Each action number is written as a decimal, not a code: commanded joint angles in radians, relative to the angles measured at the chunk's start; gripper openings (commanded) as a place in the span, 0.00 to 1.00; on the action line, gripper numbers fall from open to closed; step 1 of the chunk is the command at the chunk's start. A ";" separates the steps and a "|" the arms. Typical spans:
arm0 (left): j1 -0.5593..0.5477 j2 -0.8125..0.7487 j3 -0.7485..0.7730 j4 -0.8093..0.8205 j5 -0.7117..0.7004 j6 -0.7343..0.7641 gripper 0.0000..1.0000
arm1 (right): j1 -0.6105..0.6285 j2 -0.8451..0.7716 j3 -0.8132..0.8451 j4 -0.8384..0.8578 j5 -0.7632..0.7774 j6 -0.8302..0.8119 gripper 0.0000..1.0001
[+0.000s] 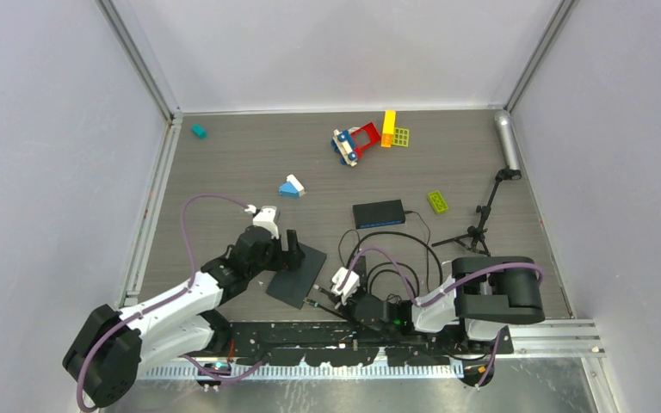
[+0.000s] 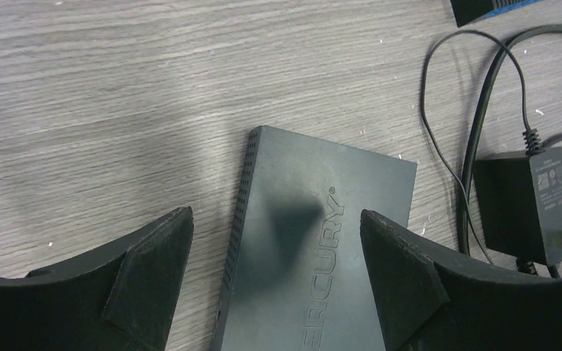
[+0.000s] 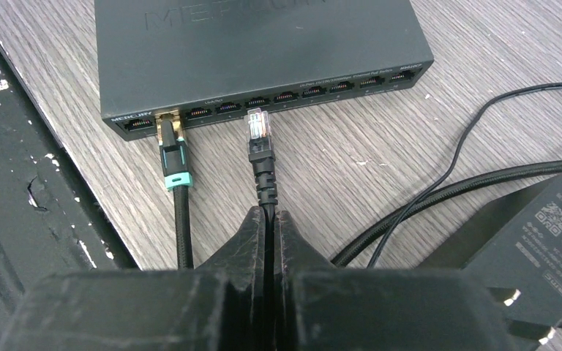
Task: Insert the plug into the switch port
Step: Insert the connector into the switch port.
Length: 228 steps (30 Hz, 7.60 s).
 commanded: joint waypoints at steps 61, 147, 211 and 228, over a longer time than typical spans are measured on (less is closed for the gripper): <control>-0.004 0.039 -0.026 -0.076 0.205 -0.156 0.64 | 0.001 0.106 0.046 0.185 -0.067 -0.044 0.01; -0.116 -0.301 -0.074 -0.332 -0.103 -0.322 0.78 | -0.045 -0.123 0.028 -0.131 -0.051 0.021 0.00; -0.116 -0.144 -0.084 -0.189 0.023 -0.279 0.68 | -0.061 0.056 0.074 0.049 -0.124 0.032 0.00; -0.117 -0.034 -0.087 -0.083 0.178 -0.227 0.66 | -0.157 0.104 0.094 0.120 -0.209 -0.005 0.00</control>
